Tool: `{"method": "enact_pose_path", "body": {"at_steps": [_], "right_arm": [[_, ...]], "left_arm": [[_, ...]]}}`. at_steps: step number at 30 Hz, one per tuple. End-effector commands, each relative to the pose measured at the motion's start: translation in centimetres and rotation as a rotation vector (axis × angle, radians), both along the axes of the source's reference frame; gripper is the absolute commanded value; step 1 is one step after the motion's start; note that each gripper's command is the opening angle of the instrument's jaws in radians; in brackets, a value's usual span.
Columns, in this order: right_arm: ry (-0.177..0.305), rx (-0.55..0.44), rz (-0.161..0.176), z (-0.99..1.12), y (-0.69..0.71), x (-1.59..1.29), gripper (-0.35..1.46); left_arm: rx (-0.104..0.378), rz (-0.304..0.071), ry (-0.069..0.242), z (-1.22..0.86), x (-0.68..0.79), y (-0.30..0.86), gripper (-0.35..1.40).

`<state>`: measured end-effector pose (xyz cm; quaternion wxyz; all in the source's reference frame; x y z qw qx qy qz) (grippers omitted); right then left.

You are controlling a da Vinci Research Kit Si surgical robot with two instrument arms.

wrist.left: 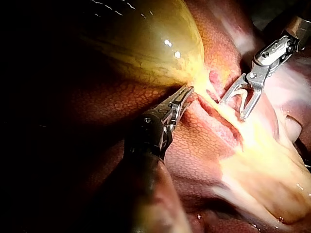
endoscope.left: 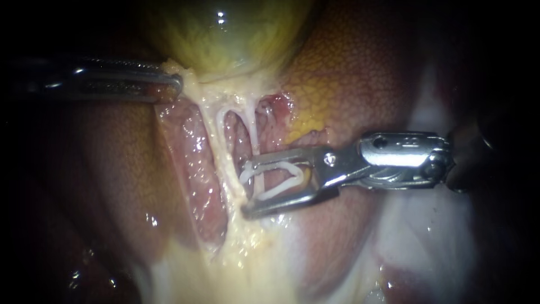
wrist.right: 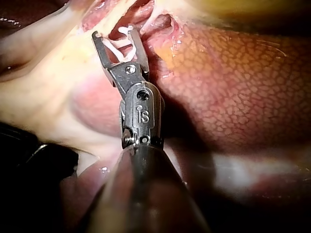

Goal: Clipping first clip left tube

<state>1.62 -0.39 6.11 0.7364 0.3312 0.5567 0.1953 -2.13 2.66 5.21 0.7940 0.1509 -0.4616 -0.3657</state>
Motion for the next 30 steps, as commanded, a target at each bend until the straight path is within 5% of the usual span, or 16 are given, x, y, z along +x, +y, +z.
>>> {"method": "enact_pose_path", "body": {"at_steps": [1, 16, 30], "right_arm": [[0.001, 0.004, -0.002, 0.03, 0.01, 0.00, 0.38], [0.126, 0.092, -0.057, 0.19, 0.00, 0.28, 0.39], [0.310, 0.165, -0.156, -0.11, -0.19, 0.44, 0.33]], "left_arm": [[0.000, 0.000, 0.001, 0.00, 0.00, 0.00, -0.35], [-0.001, 0.000, 0.000, 0.01, 0.00, 0.00, -0.35], [-0.001, 0.000, 0.000, 0.01, 0.01, 0.00, -0.35]]}}
